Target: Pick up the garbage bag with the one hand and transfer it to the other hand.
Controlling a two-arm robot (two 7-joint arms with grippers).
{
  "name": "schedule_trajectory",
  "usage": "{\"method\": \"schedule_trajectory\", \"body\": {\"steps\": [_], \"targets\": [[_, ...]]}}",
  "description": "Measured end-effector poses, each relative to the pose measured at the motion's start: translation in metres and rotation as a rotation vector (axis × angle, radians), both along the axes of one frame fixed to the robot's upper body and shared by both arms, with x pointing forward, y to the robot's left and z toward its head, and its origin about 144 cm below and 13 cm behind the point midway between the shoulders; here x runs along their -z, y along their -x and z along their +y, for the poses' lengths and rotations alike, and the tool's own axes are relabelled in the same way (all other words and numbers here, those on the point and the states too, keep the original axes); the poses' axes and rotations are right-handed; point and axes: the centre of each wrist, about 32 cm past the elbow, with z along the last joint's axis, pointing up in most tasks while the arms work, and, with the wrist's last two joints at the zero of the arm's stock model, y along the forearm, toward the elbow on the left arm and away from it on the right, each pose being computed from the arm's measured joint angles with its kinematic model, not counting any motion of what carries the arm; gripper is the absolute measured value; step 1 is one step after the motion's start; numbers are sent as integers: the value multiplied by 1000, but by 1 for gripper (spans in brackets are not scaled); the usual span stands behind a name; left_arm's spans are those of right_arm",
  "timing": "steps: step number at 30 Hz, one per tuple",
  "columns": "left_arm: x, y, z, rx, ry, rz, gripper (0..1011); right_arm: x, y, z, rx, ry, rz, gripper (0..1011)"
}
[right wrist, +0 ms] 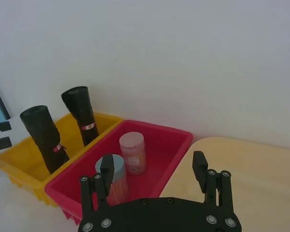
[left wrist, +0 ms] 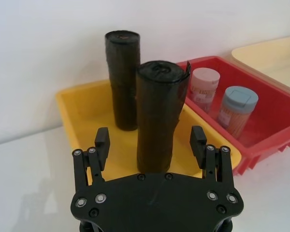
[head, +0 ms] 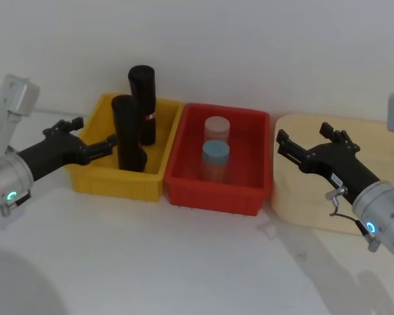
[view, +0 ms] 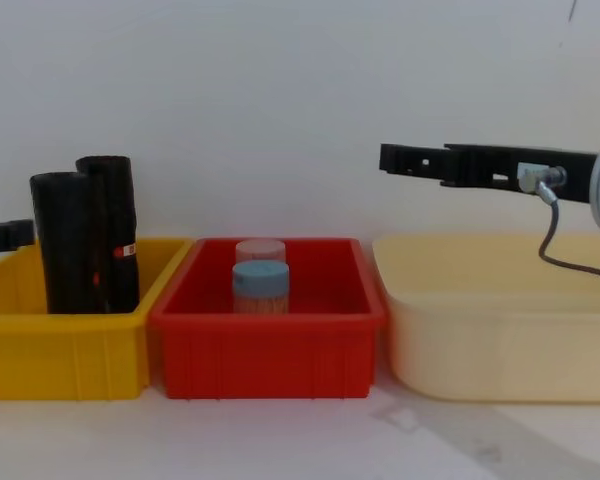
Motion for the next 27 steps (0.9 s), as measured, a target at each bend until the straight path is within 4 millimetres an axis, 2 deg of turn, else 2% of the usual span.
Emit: {"method": "schedule_trajectory", "body": {"steps": [18, 27], "targets": [[0, -49, -27, 57, -16, -28, 1001, 9, -4, -14, -8, -24, 31, 1000], [-1, -60, -36, 59, -31, -38, 999, 13, -4, -18, -25, -42, 42, 1000]]}}
